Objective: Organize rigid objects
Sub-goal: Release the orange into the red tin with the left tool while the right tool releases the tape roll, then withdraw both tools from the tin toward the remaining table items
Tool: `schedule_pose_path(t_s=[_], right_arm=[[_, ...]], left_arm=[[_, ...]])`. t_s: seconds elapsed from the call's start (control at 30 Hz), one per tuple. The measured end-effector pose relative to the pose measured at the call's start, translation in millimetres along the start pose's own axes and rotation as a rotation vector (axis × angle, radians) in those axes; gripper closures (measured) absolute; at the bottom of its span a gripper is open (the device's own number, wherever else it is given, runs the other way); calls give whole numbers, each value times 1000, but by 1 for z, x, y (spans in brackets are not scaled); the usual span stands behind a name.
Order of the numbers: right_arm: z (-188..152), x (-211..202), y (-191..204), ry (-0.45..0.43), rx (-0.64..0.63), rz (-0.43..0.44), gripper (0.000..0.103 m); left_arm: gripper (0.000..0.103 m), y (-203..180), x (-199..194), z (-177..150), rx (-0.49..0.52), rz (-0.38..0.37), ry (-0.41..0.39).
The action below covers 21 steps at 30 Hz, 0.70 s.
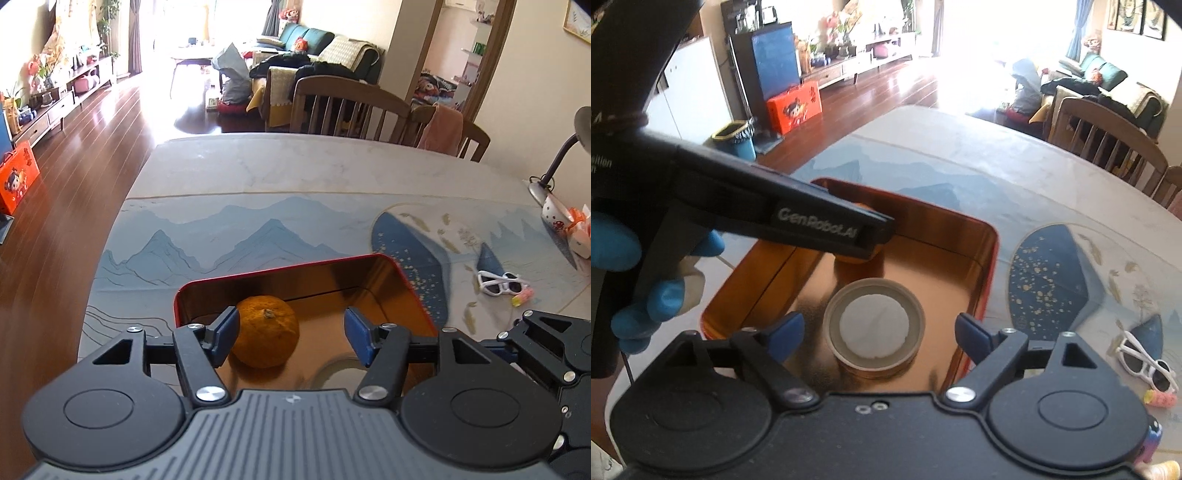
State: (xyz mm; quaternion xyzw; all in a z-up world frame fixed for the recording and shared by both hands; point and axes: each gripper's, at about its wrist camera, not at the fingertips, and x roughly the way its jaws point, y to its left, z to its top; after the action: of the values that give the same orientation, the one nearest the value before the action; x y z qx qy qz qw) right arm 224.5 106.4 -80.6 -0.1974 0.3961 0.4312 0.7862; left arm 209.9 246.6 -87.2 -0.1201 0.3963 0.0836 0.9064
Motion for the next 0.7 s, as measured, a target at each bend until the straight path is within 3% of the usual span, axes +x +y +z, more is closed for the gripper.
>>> schedule_pose_path(t_s=[0.37, 0.43, 0.7], right_arm=[[-22, -49, -15, -112, 84, -43, 2], [-28, -59, -20, -129, 105, -51, 1], [-63, -97, -53, -170, 187, -69, 0]], left_arm=[[35, -18, -38, -8, 7, -9, -58], [28, -23, -45, -11, 10, -14, -71], [23, -54, -68, -25, 13, -18, -100]])
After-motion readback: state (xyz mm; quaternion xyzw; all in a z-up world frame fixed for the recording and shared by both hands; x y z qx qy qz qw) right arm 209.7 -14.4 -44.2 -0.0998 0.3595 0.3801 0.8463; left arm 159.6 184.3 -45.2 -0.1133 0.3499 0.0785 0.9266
